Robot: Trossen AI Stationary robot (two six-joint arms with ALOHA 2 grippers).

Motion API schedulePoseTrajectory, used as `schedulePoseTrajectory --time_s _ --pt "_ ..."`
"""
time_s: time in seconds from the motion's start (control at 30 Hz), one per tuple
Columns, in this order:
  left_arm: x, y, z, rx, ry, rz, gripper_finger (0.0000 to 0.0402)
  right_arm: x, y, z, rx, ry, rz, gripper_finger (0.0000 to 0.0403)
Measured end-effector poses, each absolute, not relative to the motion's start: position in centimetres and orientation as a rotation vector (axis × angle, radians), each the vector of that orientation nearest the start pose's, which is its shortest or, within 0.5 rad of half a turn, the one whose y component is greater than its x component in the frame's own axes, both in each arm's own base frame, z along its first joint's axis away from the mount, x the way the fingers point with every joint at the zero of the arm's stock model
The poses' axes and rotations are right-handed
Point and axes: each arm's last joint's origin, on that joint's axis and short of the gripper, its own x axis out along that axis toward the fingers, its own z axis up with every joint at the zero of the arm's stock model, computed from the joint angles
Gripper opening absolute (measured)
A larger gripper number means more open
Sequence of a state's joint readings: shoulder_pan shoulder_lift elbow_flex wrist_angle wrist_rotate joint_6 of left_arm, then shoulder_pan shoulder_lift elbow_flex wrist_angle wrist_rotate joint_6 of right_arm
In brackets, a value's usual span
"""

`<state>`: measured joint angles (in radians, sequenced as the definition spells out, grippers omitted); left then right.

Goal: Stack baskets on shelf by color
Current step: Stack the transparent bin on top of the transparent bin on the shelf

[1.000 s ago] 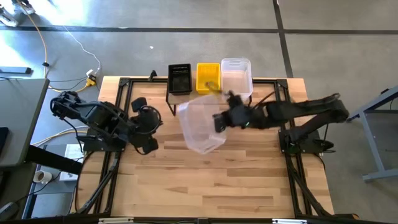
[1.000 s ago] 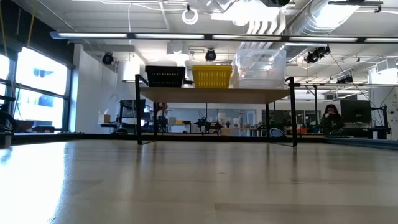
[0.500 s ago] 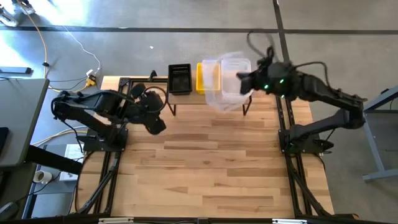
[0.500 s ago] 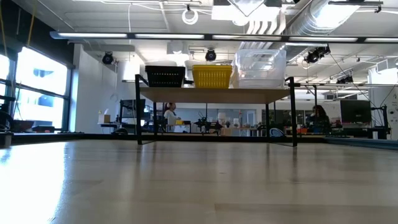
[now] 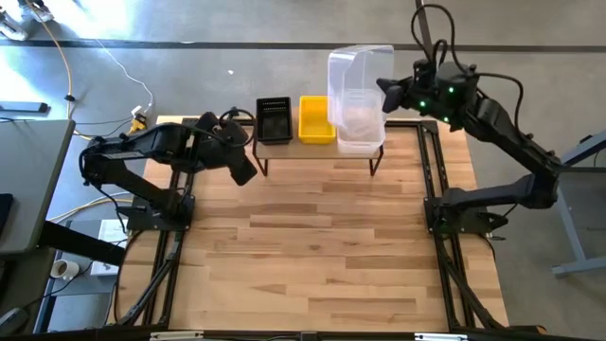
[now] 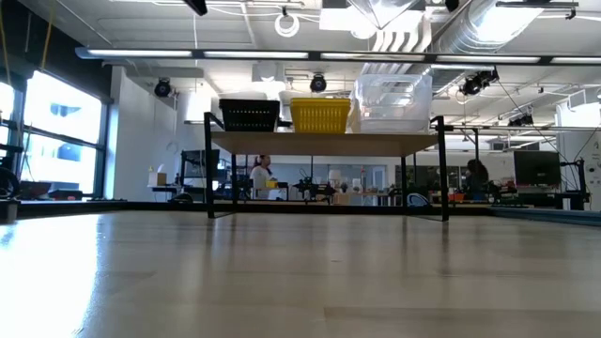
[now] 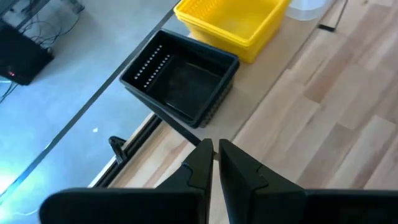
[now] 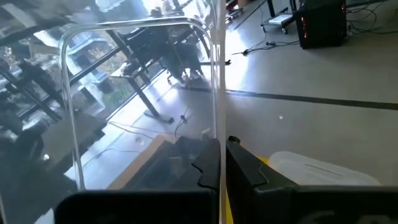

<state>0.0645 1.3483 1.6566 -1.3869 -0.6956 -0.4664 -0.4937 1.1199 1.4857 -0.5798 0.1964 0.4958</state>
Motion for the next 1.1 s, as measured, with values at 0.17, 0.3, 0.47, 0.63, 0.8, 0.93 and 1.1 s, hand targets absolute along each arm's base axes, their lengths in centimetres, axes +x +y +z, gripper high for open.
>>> schedulePoseTrajectory --time_s 0.17,0.3,0.47,0.63,0.8,0.93,1.1 --pt "21.7 4.0 41.3 -0.051 0.874 0.918 0.0019 17.1 -11.7 46.5 0.519 0.014 -0.773 0.0000" --pt "21.5 4.7 41.3 -0.019 0.900 0.922 0.0019 16.6 -12.5 46.5 0.569 -0.007 -0.789 0.0000" --pt "21.4 5.4 41.3 0.020 0.932 0.925 0.0019 16.5 -13.0 47.7 0.588 -0.005 -0.812 0.0000" --pt "21.2 6.0 41.3 0.052 0.971 0.903 0.0019 17.1 -13.7 49.4 0.590 0.100 -0.898 0.0000" --pt "21.1 6.5 41.2 0.037 0.990 0.881 0.0019 18.0 -14.4 49.5 0.674 0.257 -0.977 0.0000" --pt "21.0 6.8 41.2 0.030 0.992 0.892 0.0019 18.8 -15.3 48.8 0.759 0.381 -1.035 0.0000" --pt "21.0 6.8 41.2 0.030 0.993 0.894 0.0019 19.4 -16.2 47.1 0.892 0.549 -1.108 0.0000"
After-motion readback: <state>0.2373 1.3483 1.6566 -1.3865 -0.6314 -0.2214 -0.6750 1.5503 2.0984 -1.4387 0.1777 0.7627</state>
